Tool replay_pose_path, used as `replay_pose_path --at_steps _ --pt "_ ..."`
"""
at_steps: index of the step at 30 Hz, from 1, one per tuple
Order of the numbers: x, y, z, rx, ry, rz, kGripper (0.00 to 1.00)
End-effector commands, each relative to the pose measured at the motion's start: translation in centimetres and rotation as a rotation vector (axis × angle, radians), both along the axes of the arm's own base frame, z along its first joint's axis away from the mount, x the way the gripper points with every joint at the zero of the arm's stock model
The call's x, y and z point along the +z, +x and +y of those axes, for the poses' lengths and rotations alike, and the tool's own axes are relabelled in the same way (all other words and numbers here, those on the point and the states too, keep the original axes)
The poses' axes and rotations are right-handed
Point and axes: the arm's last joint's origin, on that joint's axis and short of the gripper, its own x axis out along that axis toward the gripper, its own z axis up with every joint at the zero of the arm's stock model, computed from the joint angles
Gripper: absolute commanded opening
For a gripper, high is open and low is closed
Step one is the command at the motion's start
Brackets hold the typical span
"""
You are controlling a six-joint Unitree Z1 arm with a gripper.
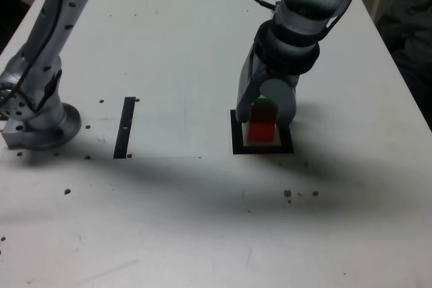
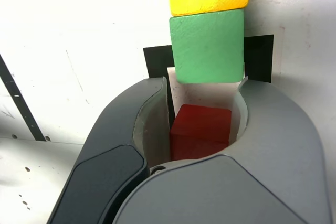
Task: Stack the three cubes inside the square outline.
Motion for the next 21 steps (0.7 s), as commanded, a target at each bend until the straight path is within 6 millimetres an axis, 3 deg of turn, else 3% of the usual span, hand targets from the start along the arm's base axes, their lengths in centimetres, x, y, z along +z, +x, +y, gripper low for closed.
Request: replay_pose_path --at_steps 1,4,9,11,21 --pt "-0.43 0.06 0.02 0.003 -0.001 0.005 0.24" --pt "-0.7 0.02 0.21 0.006 -0.001 0.006 0.32" --pt "-1.1 -0.12 0.52 0.01 -0.009 0.013 0.82" --pt "-1.18 -0.15 0.57 0.011 -0.011 0.014 0.96" --pt "-0.22 -0.47 0.65 0.009 -0.005 -0.006 0.99"
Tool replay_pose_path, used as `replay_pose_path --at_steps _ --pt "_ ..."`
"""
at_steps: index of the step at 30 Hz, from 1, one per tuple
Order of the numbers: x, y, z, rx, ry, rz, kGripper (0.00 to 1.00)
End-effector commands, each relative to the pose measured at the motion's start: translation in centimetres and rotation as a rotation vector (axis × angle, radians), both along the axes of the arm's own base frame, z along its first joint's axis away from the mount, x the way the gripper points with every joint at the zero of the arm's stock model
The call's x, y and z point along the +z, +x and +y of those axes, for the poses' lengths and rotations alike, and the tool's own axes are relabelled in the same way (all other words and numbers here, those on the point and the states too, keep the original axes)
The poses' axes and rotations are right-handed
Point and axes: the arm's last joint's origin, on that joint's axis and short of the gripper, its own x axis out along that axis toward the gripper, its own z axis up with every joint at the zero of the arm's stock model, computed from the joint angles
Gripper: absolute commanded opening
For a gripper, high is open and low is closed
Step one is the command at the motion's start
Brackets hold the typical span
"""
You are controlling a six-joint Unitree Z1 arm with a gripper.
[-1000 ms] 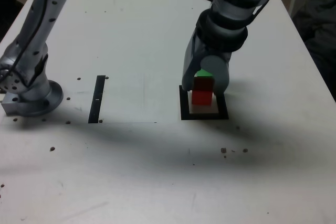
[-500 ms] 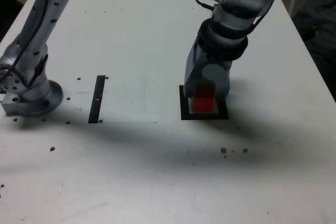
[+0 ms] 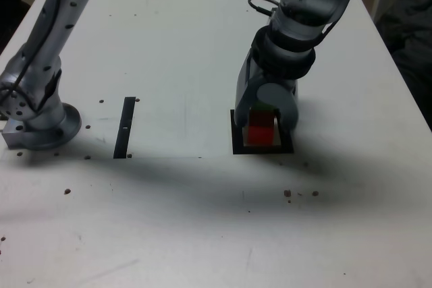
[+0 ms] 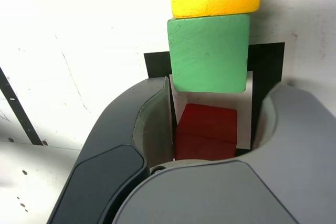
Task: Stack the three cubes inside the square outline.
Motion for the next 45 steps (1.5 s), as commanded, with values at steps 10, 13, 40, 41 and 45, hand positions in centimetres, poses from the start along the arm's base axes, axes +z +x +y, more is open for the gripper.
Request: replay_pose_path --at_steps 10,13,40,41,45 --pt "4.9 -1.9 1.9 0.009 0.063 -0.059 0.99" --pt "5.2 -1.9 3.5 0.027 0.068 -0.062 0.99" --pt "0.7 0.4 11.7 0.11 0.014 0.036 0.88" --pt "0.5 0.5 11.6 0.109 0.011 0.038 0.87" --pt "0.1 1.0 11.4 0.104 0.003 0.04 0.84"
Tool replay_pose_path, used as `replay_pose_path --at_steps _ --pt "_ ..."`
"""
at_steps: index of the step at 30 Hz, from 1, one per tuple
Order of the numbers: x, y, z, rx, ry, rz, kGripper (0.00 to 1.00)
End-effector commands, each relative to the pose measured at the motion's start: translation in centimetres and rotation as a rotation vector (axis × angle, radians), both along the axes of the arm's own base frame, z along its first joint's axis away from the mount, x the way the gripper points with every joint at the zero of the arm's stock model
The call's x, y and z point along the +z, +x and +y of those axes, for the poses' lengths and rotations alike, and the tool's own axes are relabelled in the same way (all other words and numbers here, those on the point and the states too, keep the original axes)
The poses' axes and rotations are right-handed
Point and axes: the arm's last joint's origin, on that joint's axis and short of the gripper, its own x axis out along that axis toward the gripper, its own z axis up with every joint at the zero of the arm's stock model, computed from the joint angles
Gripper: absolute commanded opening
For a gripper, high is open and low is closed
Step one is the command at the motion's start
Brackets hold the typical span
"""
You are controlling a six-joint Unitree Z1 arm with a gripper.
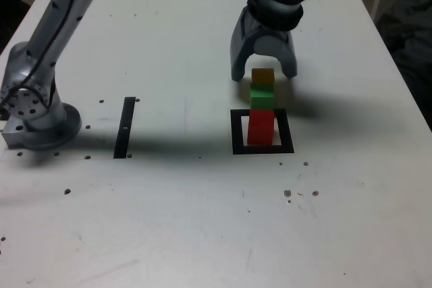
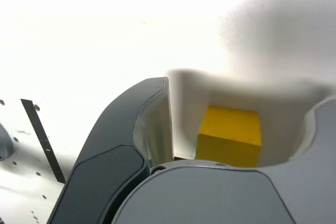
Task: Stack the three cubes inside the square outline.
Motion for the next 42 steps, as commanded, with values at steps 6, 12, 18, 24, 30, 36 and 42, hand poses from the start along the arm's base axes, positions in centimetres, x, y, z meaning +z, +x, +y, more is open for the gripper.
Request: replay_pose_path --at_steps 6,12,18,24,30,36,42 --pt "-0.4 0.6 -0.2 -0.003 -0.009 0.003 0.67" --pt "-0.8 0.8 -0.3 -0.006 -0.01 0.001 0.33" --pt "-0.8 0.9 -0.3 -0.011 -0.009 -0.005 0.25" --pt "-0.8 0.9 -0.3 -0.013 -0.009 -0.006 0.25" --pt "-0.6 0.8 -0.3 -0.015 -0.009 -0.01 0.25" --pt "0.4 0.6 -0.3 -0.023 -0.003 -0.018 0.25" --pt "3.2 -0.2 -0.6 -0.04 0.025 -0.037 0.25"
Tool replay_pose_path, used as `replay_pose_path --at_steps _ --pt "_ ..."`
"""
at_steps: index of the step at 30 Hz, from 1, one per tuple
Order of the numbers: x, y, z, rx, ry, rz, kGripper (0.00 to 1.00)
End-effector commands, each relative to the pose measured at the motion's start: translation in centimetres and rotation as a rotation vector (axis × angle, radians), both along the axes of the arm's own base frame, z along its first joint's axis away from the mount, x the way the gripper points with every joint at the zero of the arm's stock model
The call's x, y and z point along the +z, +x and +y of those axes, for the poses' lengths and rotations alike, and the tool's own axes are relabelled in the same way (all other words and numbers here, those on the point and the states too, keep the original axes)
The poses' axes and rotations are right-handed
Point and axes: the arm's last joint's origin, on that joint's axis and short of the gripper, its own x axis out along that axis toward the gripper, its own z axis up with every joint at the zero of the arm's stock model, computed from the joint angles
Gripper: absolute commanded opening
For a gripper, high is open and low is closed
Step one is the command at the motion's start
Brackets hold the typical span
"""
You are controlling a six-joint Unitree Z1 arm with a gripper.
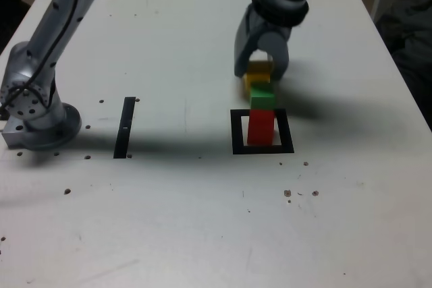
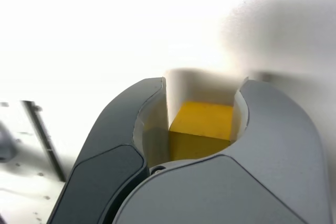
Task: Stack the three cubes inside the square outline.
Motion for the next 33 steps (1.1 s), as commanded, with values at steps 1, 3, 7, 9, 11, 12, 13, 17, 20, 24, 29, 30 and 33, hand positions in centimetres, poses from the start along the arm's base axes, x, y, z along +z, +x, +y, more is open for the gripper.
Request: replay_pose_path --at_steps 1,3,7,9,11,12,13,17,20,24,29,30,33 --pt "1.3 -0.4 -0.3 -0.011 0.01 -0.02 0.25" --pt "2.1 -0.7 -0.7 -0.02 0.016 -0.026 0.25" --pt "3.4 -1.1 -2.0 -0.042 0.02 -0.033 0.25" --pt "4.0 -1.3 -3.0 -0.056 0.018 -0.033 0.25" --pt "4.4 -1.4 -3.9 -0.067 0.012 -0.034 0.25" --pt "4.6 -1.4 -4.4 -0.072 0.01 -0.035 0.25" --pt "4.7 -1.4 -4.9 -0.077 0.007 -0.036 0.25" --pt "4.9 -1.4 -7.1 -0.092 -0.01 -0.043 0.25" --pt "4.9 -1.4 -8.5 -0.1 -0.023 -0.047 0.25" --pt "4.8 -1.3 -10.0 -0.107 -0.029 -0.049 0.25" --pt "4.3 -1.1 -10.7 -0.105 -0.04 -0.037 0.25" --pt "4.1 -1.1 -10.7 -0.103 -0.043 -0.03 0.25" --pt "3.5 -0.9 -10.8 -0.1 -0.049 -0.016 0.25"
